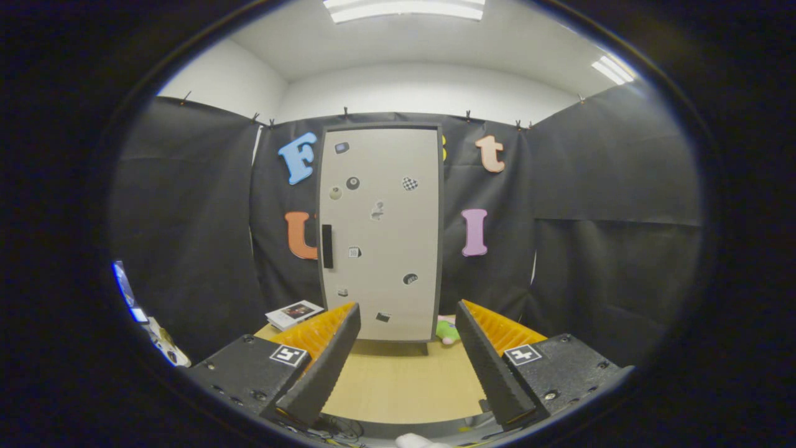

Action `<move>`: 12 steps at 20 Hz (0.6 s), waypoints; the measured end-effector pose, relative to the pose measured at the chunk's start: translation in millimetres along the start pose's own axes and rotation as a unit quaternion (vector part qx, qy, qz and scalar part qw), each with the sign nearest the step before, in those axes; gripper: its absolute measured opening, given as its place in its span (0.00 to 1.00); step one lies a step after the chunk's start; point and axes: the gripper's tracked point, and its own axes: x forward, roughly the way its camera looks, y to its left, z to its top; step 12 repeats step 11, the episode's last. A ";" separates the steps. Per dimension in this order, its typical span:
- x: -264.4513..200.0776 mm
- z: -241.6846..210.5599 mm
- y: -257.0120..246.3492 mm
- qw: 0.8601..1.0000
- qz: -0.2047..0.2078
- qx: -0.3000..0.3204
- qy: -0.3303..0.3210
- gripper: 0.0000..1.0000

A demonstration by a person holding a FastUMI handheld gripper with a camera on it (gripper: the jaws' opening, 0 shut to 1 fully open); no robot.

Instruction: Open the shoe cabinet door, grab the shoes and put them into the shoe cabinet, then close the shoe cabinet door.

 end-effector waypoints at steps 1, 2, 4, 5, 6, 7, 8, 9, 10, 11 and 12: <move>-0.1 -1.2 0.1 1.000 0.000 0.005 0.000 1.00; 0.2 -1.8 1.7 1.000 0.003 0.008 0.002 1.00; 1.4 -3.1 -0.8 1.000 0.001 0.005 0.005 1.00; 1.8 -2.7 -1.3 1.000 -0.001 0.004 0.004 1.00; 1.7 -2.3 -0.7 1.000 0.000 0.003 0.004 1.00; 2.1 -2.2 0.5 1.000 0.000 0.003 0.003 1.00; 2.1 -1.5 1.0 1.000 0.000 0.002 0.002 1.00; 2.0 -1.7 0.8 1.000 0.000 0.001 0.002 1.00; 1.5 -1.6 0.8 1.000 0.001 0.000 0.002 1.00; 2.1 -1.9 2.2 1.000 0.002 0.000 0.002 1.00; 2.1 -1.9 2.2 1.000 0.002 0.000 0.002 1.00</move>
